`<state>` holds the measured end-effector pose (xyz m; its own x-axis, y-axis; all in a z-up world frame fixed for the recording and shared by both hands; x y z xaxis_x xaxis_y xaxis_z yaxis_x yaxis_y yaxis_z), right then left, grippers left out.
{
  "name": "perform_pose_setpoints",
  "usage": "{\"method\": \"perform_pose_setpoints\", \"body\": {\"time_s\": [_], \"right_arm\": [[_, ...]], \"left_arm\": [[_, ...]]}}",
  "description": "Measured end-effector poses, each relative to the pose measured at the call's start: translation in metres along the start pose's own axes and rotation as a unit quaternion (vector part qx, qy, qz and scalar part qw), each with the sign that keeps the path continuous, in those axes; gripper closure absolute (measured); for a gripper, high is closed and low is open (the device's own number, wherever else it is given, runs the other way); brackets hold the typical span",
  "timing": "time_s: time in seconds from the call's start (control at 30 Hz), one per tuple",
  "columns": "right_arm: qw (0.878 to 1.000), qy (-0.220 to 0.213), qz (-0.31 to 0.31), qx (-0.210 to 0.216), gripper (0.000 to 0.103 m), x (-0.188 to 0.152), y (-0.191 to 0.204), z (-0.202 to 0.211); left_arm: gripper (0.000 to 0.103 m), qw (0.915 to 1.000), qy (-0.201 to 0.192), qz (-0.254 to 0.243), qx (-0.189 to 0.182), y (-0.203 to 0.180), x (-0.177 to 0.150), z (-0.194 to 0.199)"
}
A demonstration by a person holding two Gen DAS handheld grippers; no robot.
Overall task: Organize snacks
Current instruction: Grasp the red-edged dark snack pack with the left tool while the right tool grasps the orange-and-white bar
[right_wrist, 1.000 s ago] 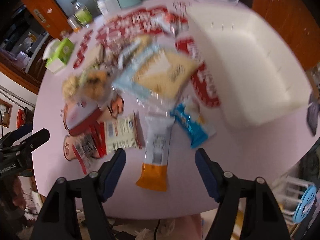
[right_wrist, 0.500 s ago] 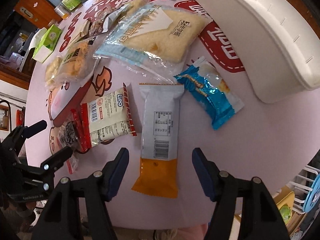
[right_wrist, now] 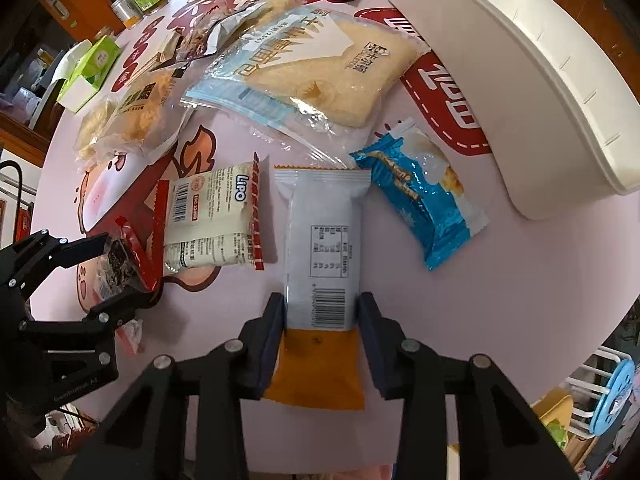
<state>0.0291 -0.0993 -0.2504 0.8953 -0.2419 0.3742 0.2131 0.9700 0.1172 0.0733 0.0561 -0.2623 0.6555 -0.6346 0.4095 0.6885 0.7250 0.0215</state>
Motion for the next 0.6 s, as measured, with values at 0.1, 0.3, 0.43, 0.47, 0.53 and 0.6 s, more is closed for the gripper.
{"method": "perform_pose_setpoints", "body": {"time_s": [0.1, 0.3, 0.43, 0.47, 0.53, 0.6], "right_arm": [[1.0, 0.0, -0.002, 0.007, 0.068, -0.002, 0.0, 0.003], [1.0, -0.018, 0.008, 0.019, 0.069, 0.002, -0.003, 0.025], [0.998, -0.044, 0.024, 0.026, 0.069, 0.01, -0.006, 0.049], [0.998, -0.048, 0.026, 0.028, 0.069, 0.013, -0.007, 0.052], [0.997, -0.062, 0.033, 0.033, 0.069, 0.019, -0.01, 0.066], [0.996, -0.076, 0.039, 0.04, 0.069, 0.026, -0.013, 0.077]], "left_arm": [[0.054, 1.0, -0.007, 0.001, 0.004, 0.002, 0.002, 0.002], [0.066, 0.9993, -0.005, 0.034, 0.013, 0.008, 0.012, 0.014], [0.066, 0.9982, -0.015, 0.055, 0.016, 0.012, 0.023, 0.025], [0.066, 0.9979, -0.018, 0.06, 0.015, 0.011, 0.025, 0.029], [0.066, 0.9971, -0.026, 0.07, 0.013, 0.01, 0.035, 0.037], [0.066, 0.9961, -0.044, 0.076, 0.012, 0.005, 0.048, 0.051]]}}
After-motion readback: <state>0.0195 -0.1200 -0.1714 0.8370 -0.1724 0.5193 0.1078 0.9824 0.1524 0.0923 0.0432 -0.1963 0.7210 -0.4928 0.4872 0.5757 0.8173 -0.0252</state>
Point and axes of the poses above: each gripper's, at about its wrist camera, not at the fingertips, and z roughly against the way its jaws point, y to its left, x to its top, the point moved 4 cm from there along -z, roughly the way its jaws point, and after that the axes turned 12 degrees about -y, right-handed, at the moved point
